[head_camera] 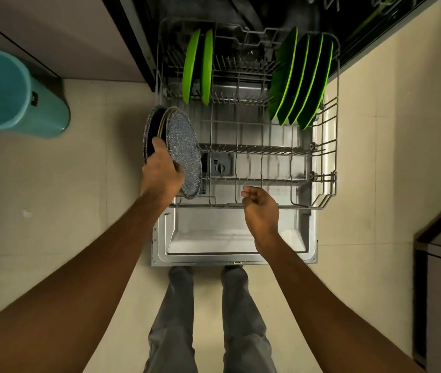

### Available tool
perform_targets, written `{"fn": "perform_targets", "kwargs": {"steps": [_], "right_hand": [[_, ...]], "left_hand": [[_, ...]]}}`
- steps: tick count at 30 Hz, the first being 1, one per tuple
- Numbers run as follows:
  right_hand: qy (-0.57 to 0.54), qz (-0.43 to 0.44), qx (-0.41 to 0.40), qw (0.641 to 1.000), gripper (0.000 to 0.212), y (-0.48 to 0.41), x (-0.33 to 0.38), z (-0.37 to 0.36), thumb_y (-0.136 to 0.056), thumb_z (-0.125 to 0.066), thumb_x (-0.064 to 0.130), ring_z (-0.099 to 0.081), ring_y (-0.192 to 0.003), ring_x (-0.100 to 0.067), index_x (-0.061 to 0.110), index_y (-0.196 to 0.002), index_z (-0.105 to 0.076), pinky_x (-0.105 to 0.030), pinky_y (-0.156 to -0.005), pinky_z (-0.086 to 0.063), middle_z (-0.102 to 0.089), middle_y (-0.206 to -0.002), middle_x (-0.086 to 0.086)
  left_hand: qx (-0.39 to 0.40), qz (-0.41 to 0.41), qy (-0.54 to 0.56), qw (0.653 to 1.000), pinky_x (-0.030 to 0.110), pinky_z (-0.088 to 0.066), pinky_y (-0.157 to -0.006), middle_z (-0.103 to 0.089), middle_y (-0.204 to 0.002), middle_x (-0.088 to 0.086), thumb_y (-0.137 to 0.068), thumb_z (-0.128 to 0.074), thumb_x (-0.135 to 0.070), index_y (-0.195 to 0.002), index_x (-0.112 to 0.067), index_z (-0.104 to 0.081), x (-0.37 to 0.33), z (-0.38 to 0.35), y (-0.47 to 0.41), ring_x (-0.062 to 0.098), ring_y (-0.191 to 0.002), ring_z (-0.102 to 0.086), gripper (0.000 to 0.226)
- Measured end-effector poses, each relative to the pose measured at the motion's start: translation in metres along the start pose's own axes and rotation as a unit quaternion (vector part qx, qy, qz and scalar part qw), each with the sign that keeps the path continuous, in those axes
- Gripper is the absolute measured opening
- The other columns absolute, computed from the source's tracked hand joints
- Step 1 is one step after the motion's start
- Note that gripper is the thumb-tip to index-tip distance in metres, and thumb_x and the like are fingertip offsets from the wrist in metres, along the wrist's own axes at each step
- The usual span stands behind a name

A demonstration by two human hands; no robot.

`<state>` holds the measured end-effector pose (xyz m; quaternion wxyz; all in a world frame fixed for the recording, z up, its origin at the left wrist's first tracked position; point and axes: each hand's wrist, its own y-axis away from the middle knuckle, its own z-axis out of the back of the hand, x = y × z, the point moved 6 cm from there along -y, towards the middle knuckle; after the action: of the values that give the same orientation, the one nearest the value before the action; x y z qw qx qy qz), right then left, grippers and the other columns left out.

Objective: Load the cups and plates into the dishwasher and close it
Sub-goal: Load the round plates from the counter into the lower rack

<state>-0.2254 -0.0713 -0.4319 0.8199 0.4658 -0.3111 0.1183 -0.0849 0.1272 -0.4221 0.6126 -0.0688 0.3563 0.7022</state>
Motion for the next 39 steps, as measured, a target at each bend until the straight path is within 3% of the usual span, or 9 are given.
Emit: {"fn": "perform_targets", "kwargs": {"steps": [6, 10, 15, 20, 24, 27, 31, 36, 39], "right_hand": [[0.004, -0.005, -0.004, 1.000, 0.017, -0.009, -0.001, 0.009, -0.093, -0.058, 0.008, -0.060, -0.086, -0.005, 0.016, -0.105, -0.066, -0.006, -0.070, -0.040, -0.067, -0.095, 0.006], [0.006, -0.013, -0.005, 1.000, 0.015, -0.014, -0.003, 0.016, -0.093, -0.058, 0.011, -0.059, -0.083, -0.002, 0.017, -0.104, -0.066, -0.005, -0.067, -0.040, -0.067, -0.094, 0.006], [0.017, -0.015, -0.006, 1.000, 0.012, -0.018, -0.006, 0.025, -0.094, -0.057, 0.013, -0.059, -0.083, -0.006, 0.020, -0.098, -0.065, -0.008, -0.068, -0.040, -0.067, -0.092, 0.005], [0.036, -0.020, -0.002, 0.999, 0.011, -0.024, -0.012, 0.037, -0.094, -0.056, 0.013, -0.059, -0.086, -0.012, 0.016, -0.097, -0.065, -0.016, -0.073, -0.042, -0.067, -0.094, 0.001], [0.052, -0.028, 0.002, 0.998, 0.011, -0.030, -0.022, 0.049, -0.095, -0.056, 0.018, -0.058, -0.088, -0.012, 0.013, -0.098, -0.066, -0.022, -0.080, -0.043, -0.066, -0.094, 0.002], [0.060, -0.057, -0.001, 0.997, 0.013, -0.034, -0.038, 0.060, -0.096, -0.056, 0.023, -0.061, -0.092, -0.015, 0.018, -0.104, -0.065, -0.024, -0.079, -0.043, -0.068, -0.101, 0.000], [-0.012, -0.155, -0.024, 0.988, 0.016, -0.041, -0.069, 0.072, -0.095, -0.057, 0.022, -0.065, -0.093, -0.025, 0.010, -0.103, -0.064, -0.033, -0.081, -0.053, -0.068, -0.097, -0.012], [-0.179, -0.279, -0.003, 0.943, 0.011, -0.056, -0.086, 0.062, -0.097, -0.053, 0.022, -0.059, -0.113, -0.034, 0.013, -0.094, -0.058, -0.039, -0.095, -0.050, -0.058, -0.120, -0.018], [-0.263, -0.302, 0.001, 0.916, 0.009, -0.067, -0.082, 0.047, -0.096, -0.049, 0.019, -0.058, -0.082, -0.023, 0.012, -0.094, -0.056, -0.031, -0.075, -0.050, -0.055, -0.092, -0.012]], "left_hand": [[0.035, 0.058, -0.063, 0.996, 0.048, -0.056, -0.075, -0.063, -0.102, 0.023, -0.090, -0.058, -0.010, -0.137, -0.007, -0.021, 0.004, -0.021, 0.002, 0.040, -0.088, -0.065, 0.059], [0.042, 0.076, -0.048, 0.995, 0.051, -0.057, -0.074, -0.063, -0.105, 0.023, -0.090, -0.063, -0.018, -0.130, -0.006, -0.025, 0.004, -0.027, 0.003, 0.040, -0.086, -0.066, 0.056], [0.021, 0.078, -0.056, 0.995, 0.041, -0.053, -0.070, -0.064, -0.104, 0.019, -0.091, -0.059, -0.040, -0.128, -0.004, -0.028, 0.008, -0.023, 0.022, 0.040, -0.089, -0.065, 0.060], [-0.041, 0.085, -0.036, 0.995, 0.034, -0.040, -0.062, -0.064, -0.096, 0.009, -0.092, -0.056, -0.038, -0.117, -0.012, -0.034, 0.007, -0.027, 0.057, 0.032, -0.079, -0.062, 0.042], [0.007, 0.088, -0.042, 0.995, 0.033, -0.039, -0.066, -0.064, -0.093, 0.007, -0.093, -0.053, -0.036, -0.105, -0.016, -0.049, 0.006, -0.053, 0.071, 0.028, -0.079, -0.060, 0.024], [0.082, 0.172, 0.005, 0.982, 0.038, -0.052, -0.080, -0.068, -0.098, 0.010, -0.091, -0.048, -0.045, -0.102, -0.017, -0.058, 0.019, -0.081, 0.076, 0.033, -0.087, -0.065, 0.031], [0.139, 0.320, 0.152, 0.925, 0.042, -0.055, -0.082, -0.065, -0.106, 0.013, -0.092, -0.047, -0.052, -0.112, -0.007, -0.060, 0.035, -0.116, 0.083, 0.033, -0.092, -0.064, 0.051], [0.148, 0.458, 0.395, 0.783, 0.042, -0.045, -0.092, -0.047, -0.134, 0.012, -0.098, -0.039, -0.051, -0.141, -0.017, -0.039, 0.034, -0.152, 0.085, 0.029, -0.116, -0.051, 0.055], [0.089, 0.481, 0.491, 0.721, 0.039, -0.046, -0.089, -0.051, -0.128, 0.014, -0.098, -0.041, -0.045, -0.135, -0.019, -0.043, 0.030, -0.158, 0.077, 0.028, -0.113, -0.053, 0.045]]}}
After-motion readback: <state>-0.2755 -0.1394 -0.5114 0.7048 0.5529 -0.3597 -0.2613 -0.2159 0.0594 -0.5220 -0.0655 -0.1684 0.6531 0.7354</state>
